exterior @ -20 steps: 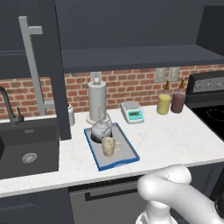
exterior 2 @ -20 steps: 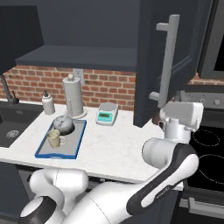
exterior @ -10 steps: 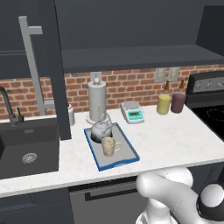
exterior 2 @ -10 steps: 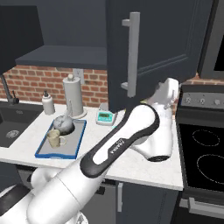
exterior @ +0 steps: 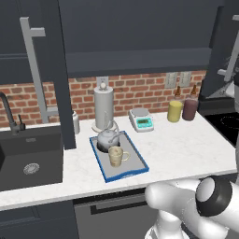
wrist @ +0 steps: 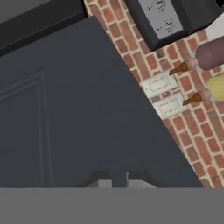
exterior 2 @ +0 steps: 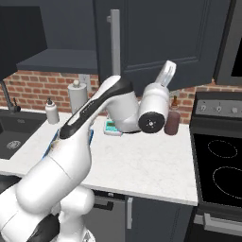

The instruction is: Pick the kettle from the counter and place it on the tray. Then pick the mug from the cabinet and place it on the tray. Then close the cabinet doors.

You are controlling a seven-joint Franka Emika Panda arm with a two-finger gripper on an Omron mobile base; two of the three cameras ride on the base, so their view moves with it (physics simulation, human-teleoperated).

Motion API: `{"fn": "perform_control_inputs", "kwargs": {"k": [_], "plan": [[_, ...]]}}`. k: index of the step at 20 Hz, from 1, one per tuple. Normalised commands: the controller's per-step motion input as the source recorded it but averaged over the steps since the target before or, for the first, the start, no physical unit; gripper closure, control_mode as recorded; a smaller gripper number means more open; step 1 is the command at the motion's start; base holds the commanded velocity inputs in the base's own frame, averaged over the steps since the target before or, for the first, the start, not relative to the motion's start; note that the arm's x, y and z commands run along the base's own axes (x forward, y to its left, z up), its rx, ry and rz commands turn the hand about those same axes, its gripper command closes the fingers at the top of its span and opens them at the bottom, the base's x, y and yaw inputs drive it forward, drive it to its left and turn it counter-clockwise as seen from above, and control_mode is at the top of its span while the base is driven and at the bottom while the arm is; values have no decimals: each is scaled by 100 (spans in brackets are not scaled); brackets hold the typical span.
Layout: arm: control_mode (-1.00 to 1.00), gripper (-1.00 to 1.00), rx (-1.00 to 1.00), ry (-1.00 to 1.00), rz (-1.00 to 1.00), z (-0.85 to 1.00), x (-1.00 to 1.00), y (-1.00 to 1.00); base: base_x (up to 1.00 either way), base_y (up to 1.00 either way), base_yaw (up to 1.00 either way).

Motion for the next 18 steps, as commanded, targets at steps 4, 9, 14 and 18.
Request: {"fn": "perform_control_inputs", "kwargs": {"k": [4,9,14,18], "plan": [[-100,100,0,10,1,0,96,50,0,0,0],[-100,100,0,-2,8,0,78,49,0,0,0],[-100,100,3,-9,10,0,65,40,0,0,0],[-100,100,2,-3,3,0,62,37,0,0,0]]}}
